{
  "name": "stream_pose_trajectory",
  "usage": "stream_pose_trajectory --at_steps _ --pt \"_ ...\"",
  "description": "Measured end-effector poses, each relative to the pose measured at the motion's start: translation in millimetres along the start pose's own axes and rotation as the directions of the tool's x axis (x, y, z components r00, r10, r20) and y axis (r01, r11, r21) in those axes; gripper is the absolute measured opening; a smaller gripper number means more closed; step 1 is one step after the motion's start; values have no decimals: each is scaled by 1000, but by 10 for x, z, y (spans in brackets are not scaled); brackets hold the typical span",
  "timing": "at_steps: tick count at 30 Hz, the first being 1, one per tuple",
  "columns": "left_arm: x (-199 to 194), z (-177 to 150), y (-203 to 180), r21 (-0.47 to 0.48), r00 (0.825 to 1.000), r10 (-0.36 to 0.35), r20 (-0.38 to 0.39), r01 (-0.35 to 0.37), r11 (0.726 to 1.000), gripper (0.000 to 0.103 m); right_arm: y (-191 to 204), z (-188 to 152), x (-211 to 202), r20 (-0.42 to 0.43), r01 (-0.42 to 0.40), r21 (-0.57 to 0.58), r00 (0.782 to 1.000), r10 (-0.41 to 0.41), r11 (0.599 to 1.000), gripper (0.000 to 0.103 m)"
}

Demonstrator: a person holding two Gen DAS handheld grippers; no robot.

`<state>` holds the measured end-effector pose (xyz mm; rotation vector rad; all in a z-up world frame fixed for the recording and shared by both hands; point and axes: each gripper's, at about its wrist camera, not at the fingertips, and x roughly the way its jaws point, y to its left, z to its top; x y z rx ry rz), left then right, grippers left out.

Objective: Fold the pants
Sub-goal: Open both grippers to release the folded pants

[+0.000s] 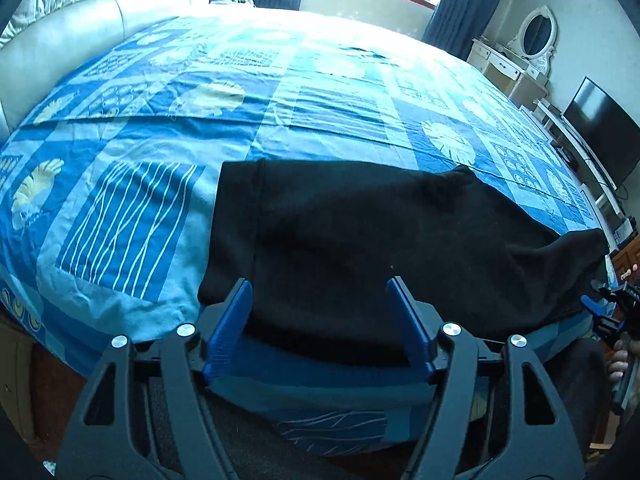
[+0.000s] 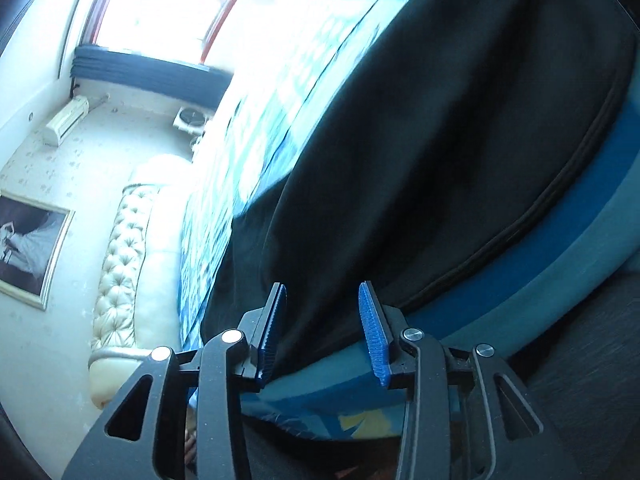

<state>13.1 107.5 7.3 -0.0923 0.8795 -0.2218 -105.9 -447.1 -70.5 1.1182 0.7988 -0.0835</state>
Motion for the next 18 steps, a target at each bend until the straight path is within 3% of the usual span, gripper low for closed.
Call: stream_pose_trajectory --at_steps 2,6,9,12,16,18 --pt "85 100 -109 15 1000 -6 15 6 1000 70 -287 275 -358 141 48 45 989 -54 998 43" --pt "439 211 -203 -1 1000 14 -12 -14 1000 70 -961 739 -941 343 103 208 924 -171 973 45" --pt "680 198 -182 -35 998 47 -40 -48 998 70 -1326 993 -1123 402 77 283 895 -191 956 45" --pt "855 136 -128 -72 996 47 -79 -53 996 76 -1520 1176 -1102 418 52 317 889 -189 947 46" --pt "858 57 -114 -89 998 37 -55 -42 995 87 -1832 1349 -1052 435 -3 373 884 -172 928 46" --pt "851 24 -143 -81 998 49 -50 -52 995 88 -1928 1406 -1059 465 -49 393 872 -153 918 46"
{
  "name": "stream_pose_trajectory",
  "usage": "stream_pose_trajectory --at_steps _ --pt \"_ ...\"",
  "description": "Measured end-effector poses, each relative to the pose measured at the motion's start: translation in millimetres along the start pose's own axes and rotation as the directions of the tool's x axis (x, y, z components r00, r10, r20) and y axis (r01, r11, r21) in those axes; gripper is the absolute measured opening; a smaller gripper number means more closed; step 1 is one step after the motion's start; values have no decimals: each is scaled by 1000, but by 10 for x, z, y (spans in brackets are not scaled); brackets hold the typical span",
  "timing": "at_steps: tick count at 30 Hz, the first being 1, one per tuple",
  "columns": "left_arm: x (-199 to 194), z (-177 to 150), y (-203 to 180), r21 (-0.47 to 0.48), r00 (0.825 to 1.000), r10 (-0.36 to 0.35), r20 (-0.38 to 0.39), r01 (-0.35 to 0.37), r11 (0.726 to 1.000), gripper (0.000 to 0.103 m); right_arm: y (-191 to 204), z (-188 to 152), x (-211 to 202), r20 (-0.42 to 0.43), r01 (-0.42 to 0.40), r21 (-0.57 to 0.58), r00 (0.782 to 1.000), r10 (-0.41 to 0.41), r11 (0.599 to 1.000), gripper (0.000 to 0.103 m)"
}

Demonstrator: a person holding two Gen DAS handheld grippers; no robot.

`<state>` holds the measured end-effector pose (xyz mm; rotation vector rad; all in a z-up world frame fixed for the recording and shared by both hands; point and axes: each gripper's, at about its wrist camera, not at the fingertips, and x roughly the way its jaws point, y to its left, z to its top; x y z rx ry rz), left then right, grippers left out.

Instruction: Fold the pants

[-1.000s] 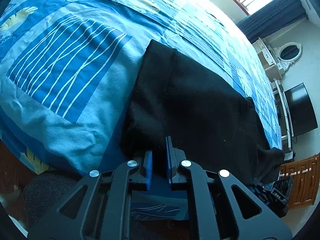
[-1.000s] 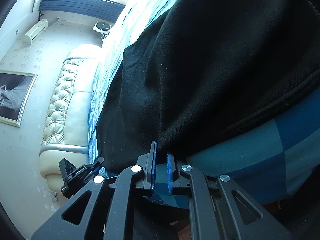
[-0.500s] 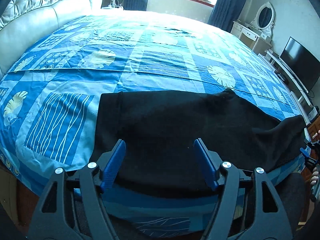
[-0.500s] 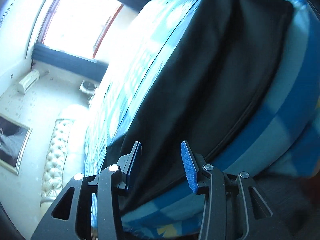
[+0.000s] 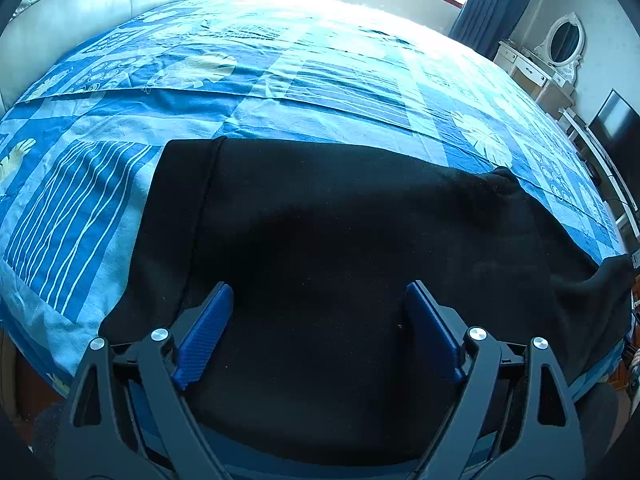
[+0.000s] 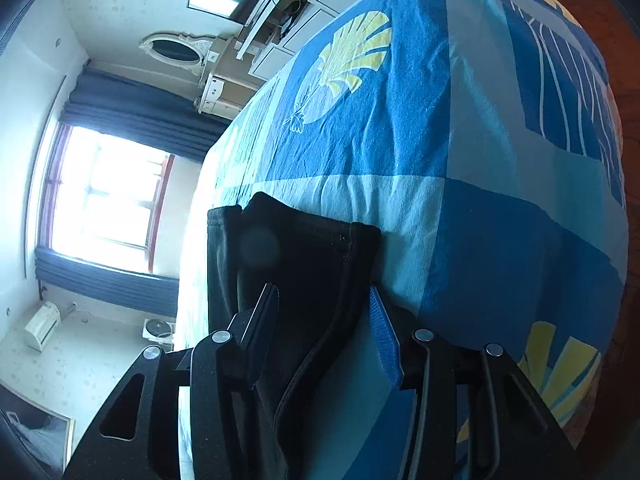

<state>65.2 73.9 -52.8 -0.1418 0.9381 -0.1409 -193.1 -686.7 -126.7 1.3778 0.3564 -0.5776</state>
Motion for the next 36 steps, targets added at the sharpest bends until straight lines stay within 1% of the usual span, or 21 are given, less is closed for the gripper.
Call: stream_pose_trajectory --at_steps 2,4,5,6,9,12,14,16,17,19,20,21,22,23,24,26,28,29,31,33,36 --pt "-3 -18 -18 7 1000 10 4 -10 1000 89 -8 16 55 10 -21 22 1000 20 1000 46" --pt "-3 -24 -14 -5 1000 12 7 -12 1000 89 25 56 95 5 5 -9 1000 -5 1000 31" --pt "-7 -24 -14 -12 1000 12 6 -12 1000 89 37 77 86 2 3 -20 1000 -3 1000 10" --pt "-8 -26 -10 -19 1000 12 7 -11 1000 90 44 107 58 14 -3 -22 1000 3 1000 7" --pt "-15 -34 -8 -26 1000 14 6 -14 1000 90 88 241 -68 68 17 -64 998 -13 998 6" --pt "-17 -41 -12 -23 1000 13 9 -12 1000 91 1 232 22 53 98 -111 994 -93 989 6" --pt "-10 -43 -17 -18 1000 13 10 -12 1000 91 -72 230 74 43 77 -111 996 -72 991 6" --pt "-8 -42 -17 -18 1000 11 8 -10 1000 91 -82 208 20 35 49 -87 998 -46 995 6" --pt "-8 -42 -11 -20 1000 7 7 -7 1000 91 -95 223 -5 31 37 -70 999 -35 997 6" --pt "-9 -41 -1 -20 1000 0 6 0 1000 91 -157 248 -136 49 39 -44 998 -37 998 12" --pt "-7 -43 3 -19 1000 -3 7 3 1000 92 -156 270 -227 92 67 -34 994 -64 997 17" --pt "-7 -46 4 -17 1000 -5 8 5 1000 92 -166 298 -346 149 103 -20 984 -99 994 28" --pt "-3 -47 6 -16 1000 -6 8 6 1000 92 -170 323 -457 208 137 0 969 -134 991 34" --pt "-3 -49 4 -16 1000 -6 9 6 1000 92 -166 335 -541 244 145 14 959 -144 989 39" --pt "-2 -50 0 -16 1000 -7 10 7 1000 93 -144 342 -568 244 126 11 962 -125 992 39" --pt "4 -49 -6 -15 1000 -9 9 10 1000 94 -37 297 -514 197 82 -27 978 -75 996 39" --pt "5 -50 -9 -16 1000 -10 10 10 1000 95 140 211 -343 130 35 -84 991 -24 996 39" --pt "4 -49 -7 -18 1000 -12 10 12 1000 95 246 171 -221 96 16 -109 995 -6 994 42" --pt "5 -47 -6 -20 1000 -15 8 15 1000 95 397 77 20 43 1 -145 999 5 989 43" --pt "4 -42 5 -25 1000 -23 5 23 999 95 495 32 283 -7 -13 -149 1000 12 989 46" --pt "-1 -36 25 -33 999 -46 0 46 998 98 556 8 565 -25 8 -129 1000 -11 992 48"
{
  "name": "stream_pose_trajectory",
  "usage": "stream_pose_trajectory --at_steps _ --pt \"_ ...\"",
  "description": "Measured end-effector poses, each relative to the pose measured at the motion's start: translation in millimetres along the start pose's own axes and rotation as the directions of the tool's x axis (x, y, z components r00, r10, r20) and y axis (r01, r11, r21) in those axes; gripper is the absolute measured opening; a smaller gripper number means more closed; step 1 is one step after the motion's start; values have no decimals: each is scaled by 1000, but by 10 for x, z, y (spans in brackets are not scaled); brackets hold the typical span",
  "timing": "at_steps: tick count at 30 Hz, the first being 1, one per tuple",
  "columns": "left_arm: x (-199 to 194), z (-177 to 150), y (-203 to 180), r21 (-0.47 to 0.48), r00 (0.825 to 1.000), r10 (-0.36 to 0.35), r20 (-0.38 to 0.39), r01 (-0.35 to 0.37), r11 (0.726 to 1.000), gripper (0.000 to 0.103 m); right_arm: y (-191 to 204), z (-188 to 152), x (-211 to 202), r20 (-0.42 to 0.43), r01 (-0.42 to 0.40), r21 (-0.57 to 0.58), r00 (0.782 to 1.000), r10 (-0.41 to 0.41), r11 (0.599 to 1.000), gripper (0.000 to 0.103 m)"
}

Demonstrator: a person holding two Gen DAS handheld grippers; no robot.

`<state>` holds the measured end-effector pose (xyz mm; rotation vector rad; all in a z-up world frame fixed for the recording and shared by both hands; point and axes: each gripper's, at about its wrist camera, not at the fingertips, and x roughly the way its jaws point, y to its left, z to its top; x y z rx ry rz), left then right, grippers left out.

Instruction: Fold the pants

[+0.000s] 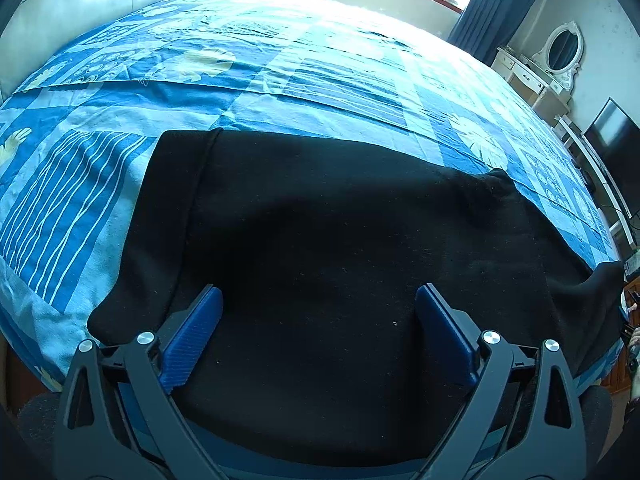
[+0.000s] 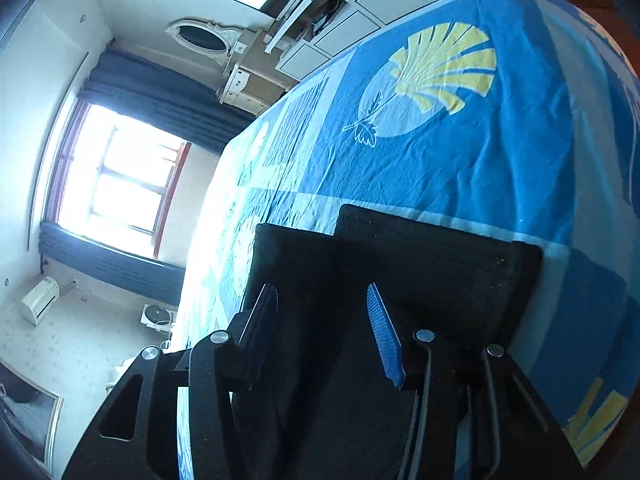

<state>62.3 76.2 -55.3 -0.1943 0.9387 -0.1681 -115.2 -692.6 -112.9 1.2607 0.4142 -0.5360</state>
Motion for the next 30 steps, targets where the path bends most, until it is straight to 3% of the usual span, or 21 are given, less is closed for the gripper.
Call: stream_pose_trajectory --at_steps 8,10,12,13,22,26,30 --pt "16 -18 -11 12 1000 -7 -4 7 1000 101 152 23 240 31 48 -35 998 -47 998 53" --pt "21 -22 -22 18 1000 0 -3 0 1000 101 196 -36 211 28 82 -81 996 -80 993 39" --pt "25 -23 -19 19 1000 1 -4 -1 1000 101 204 -59 188 11 89 -107 996 -88 990 12" --pt "25 -22 -16 18 1000 0 -5 0 1000 101 205 -61 154 11 80 -106 997 -79 991 8" --pt "30 -7 7 3 1000 -12 -14 12 1000 101 262 4 -667 86 -50 -126 994 61 991 7" --pt "21 6 36 -16 1000 -25 -17 25 1000 101 -24 -39 -914 94 -15 -103 995 25 995 6" --pt "16 5 38 -24 999 -30 -18 30 999 101 -459 -109 -814 58 48 -18 997 -47 999 6"
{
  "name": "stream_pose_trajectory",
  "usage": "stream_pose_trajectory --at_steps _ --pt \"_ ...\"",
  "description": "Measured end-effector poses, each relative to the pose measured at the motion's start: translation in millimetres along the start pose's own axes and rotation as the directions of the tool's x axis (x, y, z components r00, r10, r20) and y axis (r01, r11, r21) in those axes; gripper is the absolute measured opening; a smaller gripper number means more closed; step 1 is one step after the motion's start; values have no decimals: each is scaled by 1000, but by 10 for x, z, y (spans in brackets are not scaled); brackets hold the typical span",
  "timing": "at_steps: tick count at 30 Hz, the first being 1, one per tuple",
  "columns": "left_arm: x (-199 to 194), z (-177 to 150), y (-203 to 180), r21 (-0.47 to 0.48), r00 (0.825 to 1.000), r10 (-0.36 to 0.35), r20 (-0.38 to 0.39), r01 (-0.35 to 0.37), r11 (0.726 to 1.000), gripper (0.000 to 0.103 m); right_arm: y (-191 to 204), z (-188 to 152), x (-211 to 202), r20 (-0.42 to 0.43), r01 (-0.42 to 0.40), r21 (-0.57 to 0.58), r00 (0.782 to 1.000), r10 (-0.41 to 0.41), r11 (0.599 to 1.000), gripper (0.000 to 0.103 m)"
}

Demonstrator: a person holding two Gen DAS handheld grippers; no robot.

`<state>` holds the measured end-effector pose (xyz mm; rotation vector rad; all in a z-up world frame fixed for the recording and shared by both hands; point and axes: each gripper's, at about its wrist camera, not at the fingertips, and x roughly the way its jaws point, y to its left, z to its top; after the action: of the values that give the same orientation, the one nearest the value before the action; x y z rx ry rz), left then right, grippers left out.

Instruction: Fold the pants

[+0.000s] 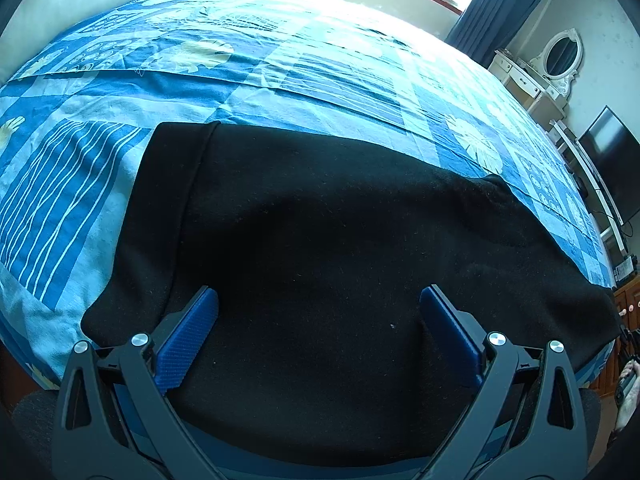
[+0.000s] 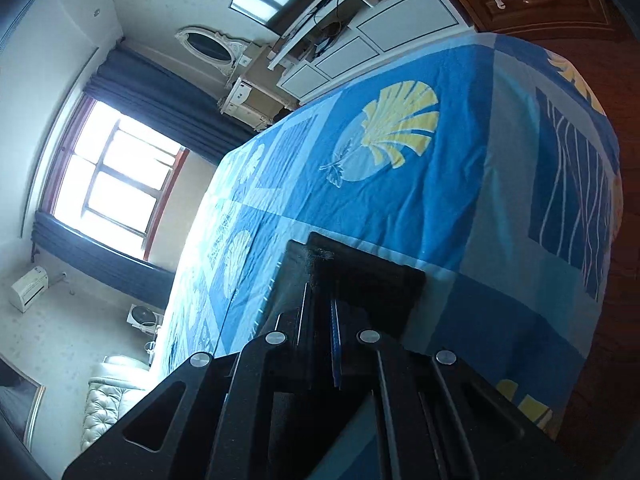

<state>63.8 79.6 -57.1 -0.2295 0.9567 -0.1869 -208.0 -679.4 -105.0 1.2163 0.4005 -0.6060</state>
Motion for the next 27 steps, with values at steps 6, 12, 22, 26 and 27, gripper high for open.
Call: stream_pose_trajectory --at_steps 6,12,22,26,27 --pt "-1 -3 1 2 1000 -2 0 2 1000 101 -162 -103 130 7 28 22 1000 -28 999 6" --pt "10 -17 -24 12 1000 8 -1 -8 1000 101 -270 -132 121 -27 -70 173 997 75 982 13" --pt "17 -14 -19 5 1000 6 -6 -6 1000 101 120 -754 98 -182 -132 137 971 156 982 32" --pt "18 -11 -19 8 1000 9 -8 -9 1000 101 366 -1159 204 -309 -146 107 935 172 983 32" --pt "17 -14 -21 9 1000 9 -8 -9 1000 101 421 -1266 231 -339 -147 101 925 173 984 32"
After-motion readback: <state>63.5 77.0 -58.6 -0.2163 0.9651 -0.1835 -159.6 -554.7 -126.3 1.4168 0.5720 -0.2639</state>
